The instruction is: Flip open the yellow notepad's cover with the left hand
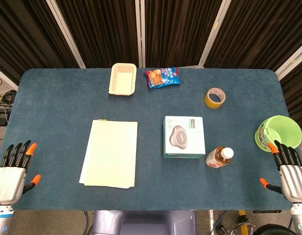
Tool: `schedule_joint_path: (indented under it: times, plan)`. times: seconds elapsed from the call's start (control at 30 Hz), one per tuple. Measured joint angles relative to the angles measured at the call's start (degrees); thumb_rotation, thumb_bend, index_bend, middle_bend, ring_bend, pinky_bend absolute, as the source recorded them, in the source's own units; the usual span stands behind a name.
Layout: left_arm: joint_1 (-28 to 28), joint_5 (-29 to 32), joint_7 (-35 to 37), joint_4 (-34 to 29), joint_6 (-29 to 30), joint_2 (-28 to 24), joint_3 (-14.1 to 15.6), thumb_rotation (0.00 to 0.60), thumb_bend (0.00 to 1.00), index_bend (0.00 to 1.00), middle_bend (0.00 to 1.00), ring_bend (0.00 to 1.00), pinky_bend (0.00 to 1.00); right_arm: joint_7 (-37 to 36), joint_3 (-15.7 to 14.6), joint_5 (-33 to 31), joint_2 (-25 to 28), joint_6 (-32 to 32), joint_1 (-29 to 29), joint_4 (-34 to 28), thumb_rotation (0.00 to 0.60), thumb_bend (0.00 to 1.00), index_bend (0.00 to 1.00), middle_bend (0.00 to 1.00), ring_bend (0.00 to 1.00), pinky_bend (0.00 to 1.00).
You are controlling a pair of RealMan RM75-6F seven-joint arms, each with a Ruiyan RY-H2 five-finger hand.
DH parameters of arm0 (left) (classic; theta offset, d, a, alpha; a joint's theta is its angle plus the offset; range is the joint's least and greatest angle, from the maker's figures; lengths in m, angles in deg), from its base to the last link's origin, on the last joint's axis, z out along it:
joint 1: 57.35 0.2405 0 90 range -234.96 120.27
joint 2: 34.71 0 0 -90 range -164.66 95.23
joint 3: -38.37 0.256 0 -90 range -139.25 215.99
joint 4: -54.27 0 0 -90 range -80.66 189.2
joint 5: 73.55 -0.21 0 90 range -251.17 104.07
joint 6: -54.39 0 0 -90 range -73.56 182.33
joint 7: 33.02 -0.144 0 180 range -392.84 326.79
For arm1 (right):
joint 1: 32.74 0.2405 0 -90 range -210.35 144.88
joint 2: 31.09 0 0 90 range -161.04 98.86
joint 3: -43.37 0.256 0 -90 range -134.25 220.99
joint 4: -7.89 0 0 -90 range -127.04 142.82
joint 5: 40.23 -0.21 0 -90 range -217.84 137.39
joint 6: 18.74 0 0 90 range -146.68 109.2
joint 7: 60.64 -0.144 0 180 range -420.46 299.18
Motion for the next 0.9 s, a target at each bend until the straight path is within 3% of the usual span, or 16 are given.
schedule_joint_path:
  times: [0.6,0.9]
  plan:
    - [2.27,-1.96,1.18,-1.04,-2.37,-1.43,-2.92,0.6,0.23,0.0,0.0,0.0,0.0,-1.12,0.4,-0.23,0.45,0.03,0.27,-0.5,0.6,0.0,0.0,0.0,0.0,0.0]
    - [2.56,-3.79,0.0,-0.93,-4.65,-1.29,-2.38,0.6,0.23,0.0,0.0,0.0,0.0,-1.05,0.33,-0.14,0.07,-0.31,0.14,-0.16,0.6,0.0,0.0,0.0,0.0,0.0]
